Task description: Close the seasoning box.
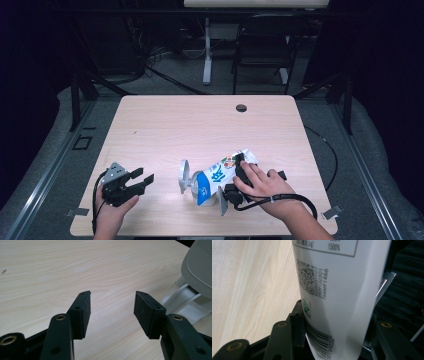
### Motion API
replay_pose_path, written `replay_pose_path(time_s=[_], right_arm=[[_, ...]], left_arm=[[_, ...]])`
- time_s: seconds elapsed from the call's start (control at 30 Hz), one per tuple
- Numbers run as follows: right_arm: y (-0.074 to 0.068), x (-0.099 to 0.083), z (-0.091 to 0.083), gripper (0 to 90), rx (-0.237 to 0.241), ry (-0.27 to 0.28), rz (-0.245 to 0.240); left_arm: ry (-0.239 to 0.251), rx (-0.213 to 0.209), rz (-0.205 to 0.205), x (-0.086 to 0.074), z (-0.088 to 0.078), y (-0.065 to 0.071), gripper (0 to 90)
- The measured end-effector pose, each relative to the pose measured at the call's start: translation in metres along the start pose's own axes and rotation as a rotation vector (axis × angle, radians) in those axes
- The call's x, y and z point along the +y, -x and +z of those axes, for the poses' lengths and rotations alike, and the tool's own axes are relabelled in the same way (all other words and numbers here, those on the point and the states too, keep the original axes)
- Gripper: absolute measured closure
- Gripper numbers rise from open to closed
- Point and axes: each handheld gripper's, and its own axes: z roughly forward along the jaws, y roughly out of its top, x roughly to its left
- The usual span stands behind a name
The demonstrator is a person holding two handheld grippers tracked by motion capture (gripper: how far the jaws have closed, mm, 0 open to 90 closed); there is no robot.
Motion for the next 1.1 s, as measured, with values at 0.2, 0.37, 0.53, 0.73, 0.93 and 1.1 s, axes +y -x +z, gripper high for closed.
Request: replay_pose_path(time_s=[0.2,0.37,0.53,0.73,0.93,1.1], right_arm=[[0.0006,0.0002,-0.0010,53.1,-0.005,-0.006,-0.009],[0.0005,0.0002,-0.0013,53.6,-0.005,-0.003,-0.009],[0.0009,0.0000,-0.0021,54.3,-0.008,0.001,-0.010],[0.0012,0.0002,-0.0030,55.0,-0.009,-0.005,-0.015],[0.0017,0.0002,-0.0035,56.1,-0.011,-0.004,-0.024],[0.0017,0.0003,-0.0033,57.0,-0.011,-0.002,-0.026]], left_arm=[[0.001,-0.001,-0.008,-0.0004,0.0001,-0.0001,47.8],[0.002,-0.002,-0.002,-0.0002,0.0001,0.0001,47.8],[0.002,-0.002,-0.003,-0.0001,-0.0001,0.0001,47.8],[0.001,-0.001,-0.001,0.0001,-0.0002,0.0002,47.8],[0.003,-0.001,-0.002,0.0003,-0.0006,0.0001,47.8],[0.002,-0.001,-0.001,0.0002,-0.0004,0.0002,47.8]])
